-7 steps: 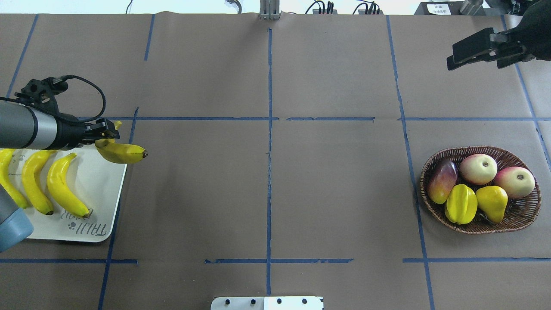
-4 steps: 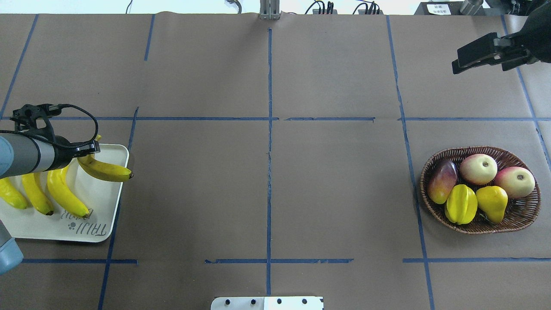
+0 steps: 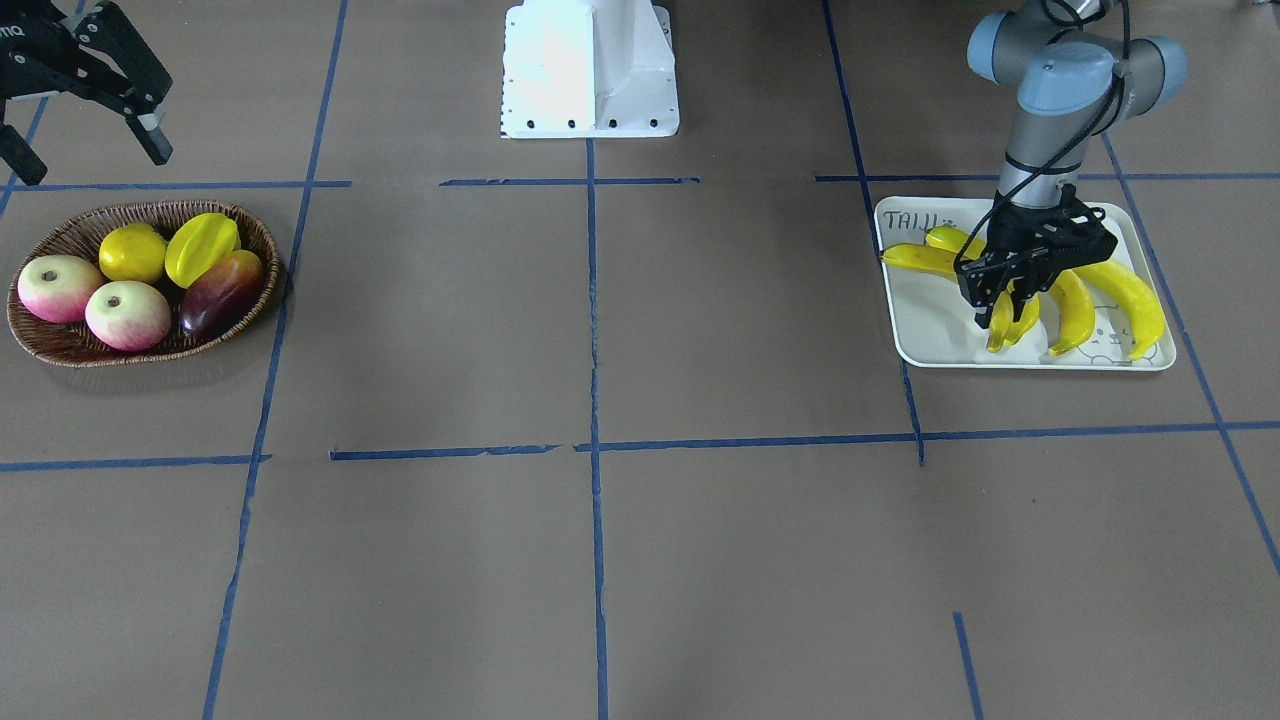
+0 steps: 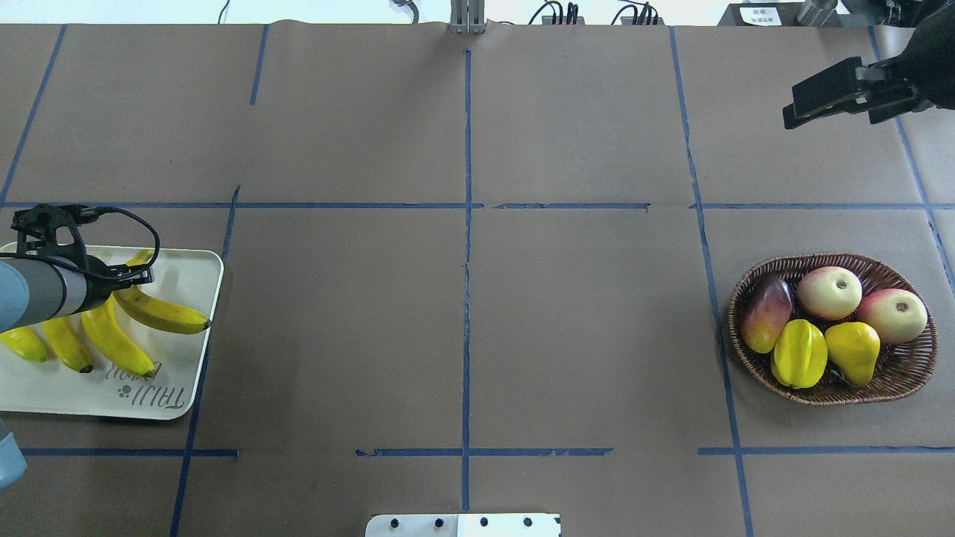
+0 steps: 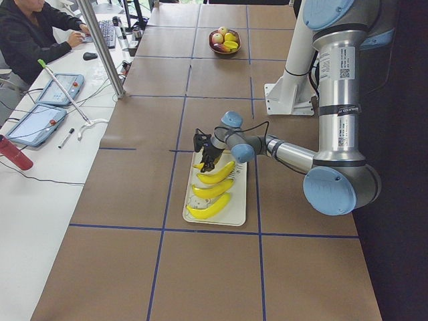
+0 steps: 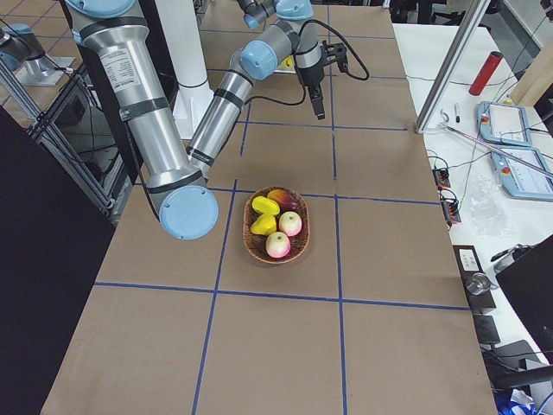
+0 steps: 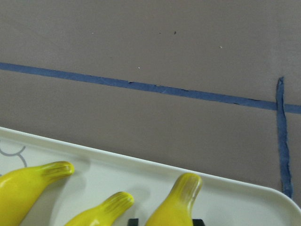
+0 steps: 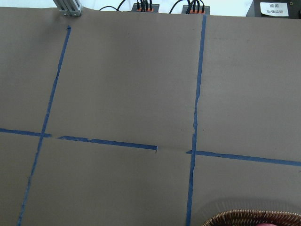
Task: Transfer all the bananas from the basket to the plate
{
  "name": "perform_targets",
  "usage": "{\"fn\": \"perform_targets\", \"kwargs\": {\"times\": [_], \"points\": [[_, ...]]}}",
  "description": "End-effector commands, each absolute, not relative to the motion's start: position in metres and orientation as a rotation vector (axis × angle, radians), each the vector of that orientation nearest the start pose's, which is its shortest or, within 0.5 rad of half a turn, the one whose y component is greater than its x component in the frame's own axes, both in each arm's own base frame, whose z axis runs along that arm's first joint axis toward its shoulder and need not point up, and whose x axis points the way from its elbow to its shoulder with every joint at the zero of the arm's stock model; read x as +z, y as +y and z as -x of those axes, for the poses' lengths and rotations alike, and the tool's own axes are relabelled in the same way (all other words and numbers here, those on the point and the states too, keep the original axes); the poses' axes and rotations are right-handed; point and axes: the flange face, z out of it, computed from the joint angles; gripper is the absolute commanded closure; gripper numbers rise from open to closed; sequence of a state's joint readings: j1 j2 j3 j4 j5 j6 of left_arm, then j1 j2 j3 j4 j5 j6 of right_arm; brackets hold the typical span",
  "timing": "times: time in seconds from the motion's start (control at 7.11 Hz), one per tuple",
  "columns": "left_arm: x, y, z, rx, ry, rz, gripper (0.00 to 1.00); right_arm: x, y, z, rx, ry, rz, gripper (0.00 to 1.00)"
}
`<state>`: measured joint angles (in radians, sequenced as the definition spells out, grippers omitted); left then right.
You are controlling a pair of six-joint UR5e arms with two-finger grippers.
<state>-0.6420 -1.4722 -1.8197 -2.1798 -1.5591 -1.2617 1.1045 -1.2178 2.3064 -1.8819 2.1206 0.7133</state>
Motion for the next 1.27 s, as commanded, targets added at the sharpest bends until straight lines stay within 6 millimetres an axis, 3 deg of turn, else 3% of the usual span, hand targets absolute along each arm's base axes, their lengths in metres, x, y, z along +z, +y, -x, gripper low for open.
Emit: {"fn": "perform_targets", "kwargs": {"times": [0.0,0.14,0.42,0.84,1.13], "points": [[0.536,-0.399,-0.309,-0.316,0.658,-0.365,0.62,0.203,-0.447,0.134,0.013,-0.857,-0.341,0.0],[0.544,-0.399,-0.3,-0.272,0.602,-0.424,0.01,0.202,-0.447,0.134,0.015,-0.857,-0.341,0.0],[0.548,-0.398,-0.297,-0.217,0.577,-0.444,0.0,0.201,-0.446,0.134,0.01,-0.871,-0.335,0.0],[0.528,-0.395,-0.292,-0.149,0.638,-0.411,0.0,0.203,-0.449,0.123,0.03,-0.872,-0.331,0.0],[0.522,-0.416,-0.256,-0.095,0.63,-0.38,0.0,0.219,-0.463,0.129,0.015,-0.848,-0.301,0.0]]}}
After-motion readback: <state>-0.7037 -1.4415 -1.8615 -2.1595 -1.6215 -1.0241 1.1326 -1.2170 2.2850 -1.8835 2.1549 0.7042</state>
